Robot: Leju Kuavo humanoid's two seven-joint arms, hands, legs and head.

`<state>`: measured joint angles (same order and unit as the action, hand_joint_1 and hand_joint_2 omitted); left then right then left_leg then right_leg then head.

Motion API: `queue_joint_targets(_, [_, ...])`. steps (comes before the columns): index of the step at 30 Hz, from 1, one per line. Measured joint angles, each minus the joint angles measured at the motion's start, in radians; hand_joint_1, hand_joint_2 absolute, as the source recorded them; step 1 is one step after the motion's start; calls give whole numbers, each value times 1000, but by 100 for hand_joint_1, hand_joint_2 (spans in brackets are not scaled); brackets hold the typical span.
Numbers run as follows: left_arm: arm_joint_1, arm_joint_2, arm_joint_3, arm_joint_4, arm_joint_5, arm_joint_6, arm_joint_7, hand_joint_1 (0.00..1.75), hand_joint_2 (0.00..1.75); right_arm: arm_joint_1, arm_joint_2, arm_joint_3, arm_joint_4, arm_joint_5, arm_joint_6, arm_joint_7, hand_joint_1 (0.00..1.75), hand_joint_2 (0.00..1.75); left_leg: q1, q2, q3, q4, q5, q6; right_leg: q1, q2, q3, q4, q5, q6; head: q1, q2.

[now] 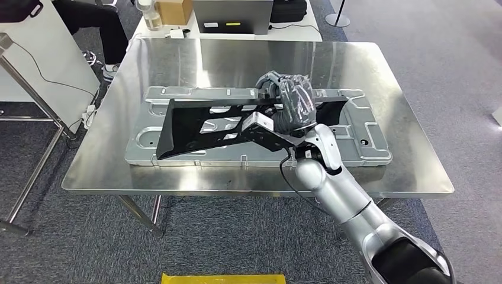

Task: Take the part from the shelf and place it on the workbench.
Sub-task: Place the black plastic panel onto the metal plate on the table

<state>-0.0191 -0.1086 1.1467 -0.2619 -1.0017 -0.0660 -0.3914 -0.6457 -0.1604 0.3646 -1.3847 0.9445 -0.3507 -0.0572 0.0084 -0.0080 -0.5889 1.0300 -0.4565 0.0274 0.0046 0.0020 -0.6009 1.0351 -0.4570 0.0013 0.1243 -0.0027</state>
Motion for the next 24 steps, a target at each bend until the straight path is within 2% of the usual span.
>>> queue_joint_targets(2, [-3,3,0,0,-5,-1,0,0,175,-42,-6,0,37,22,16,14,175,175,0,0,-2,-1,0,-10,-2,-1,1,-9,6,-7,0,0])
queue_joint_targets(4, [-4,7,0,1,-9,-2,0,0,175,-85,-10,2,73,44,31,24,175,175,-1,1,-18,35,-25,-21,-9,-4,6,-21,13,-17,0,0])
queue_joint_targets(5, [-5,9,0,1,-12,-3,1,0,175,-107,-12,5,91,55,40,29,175,175,0,2,-40,81,-52,-25,-12,-5,8,-26,15,-21,0,0])
queue_joint_targets(7, [-5,14,1,1,-15,-4,2,0,175,-150,-15,13,134,76,56,43,175,175,2,2,-104,211,-110,-32,-11,-6,8,-26,16,-25,0,0])
queue_joint_targets(8, [-5,17,1,1,-16,-4,3,0,175,-168,-17,17,156,85,63,50,175,175,3,2,-129,259,-122,-34,-10,-6,8,-25,15,-25,0,0])
queue_joint_targets(9, [-5,18,2,1,-18,-4,5,0,175,-183,-19,22,178,93,71,58,175,175,4,2,-139,273,-115,-37,-11,-6,8,-23,14,-25,0,0])
queue_joint_targets(10, [-5,19,3,1,-19,-4,7,0,175,-197,-21,26,200,103,81,66,175,175,6,2,-129,247,-88,-38,-12,-5,8,-20,12,-23,0,0])
queue_joint_targets(12, [-5,20,6,1,-19,-4,11,0,175,-223,-26,34,242,121,97,79,175,175,8,3,-69,118,-18,-37,-12,-5,8,-11,5,-17,0,0])
queue_joint_targets(13, [-5,20,8,2,-19,-4,12,0,175,-234,-29,38,261,128,103,84,175,175,8,2,-42,61,2,-34,-11,-4,6,-5,1,-13,0,0])
queue_joint_targets(14, [-5,20,9,2,-19,-4,13,0,175,-243,-32,42,278,133,105,87,175,175,7,2,-26,25,11,-30,-10,-4,4,0,-2,-8,0,0])
queue_joint_targets(17, [-6,21,10,2,-19,-4,15,0,175,-258,-40,53,313,138,107,87,175,175,4,1,-21,7,13,-13,-9,-2,-1,1,-2,7,0,0])
queue_joint_targets(19, [-7,21,10,2,-20,-4,16,0,175,-265,-44,58,326,138,107,88,175,175,7,2,-17,-2,19,1,-11,-2,-14,30,-25,18,0,0])
queue_joint_targets(20, [-8,21,10,2,-20,-4,16,0,175,-269,-47,60,332,138,107,88,175,175,10,3,-15,-6,21,6,-13,-1,-33,71,-49,23,0,0])
queue_joint_targets(22, [-8,21,10,2,-20,-4,16,0,175,-273,-52,65,345,138,108,89,175,175,10,2,-16,-7,21,11,-16,-1,-97,203,-107,31,0,0])
queue_joint_targets(23, [-8,21,10,2,-20,-4,17,0,175,-274,-54,68,352,138,110,91,175,175,10,2,-16,-7,21,11,-17,-1,-126,257,-122,33,0,0])
queue_joint_targets(24, [-8,21,11,2,-20,-4,18,0,175,-273,-55,71,360,140,113,93,175,175,10,2,-15,-7,20,11,-19,-2,-141,281,-119,35,0,0])
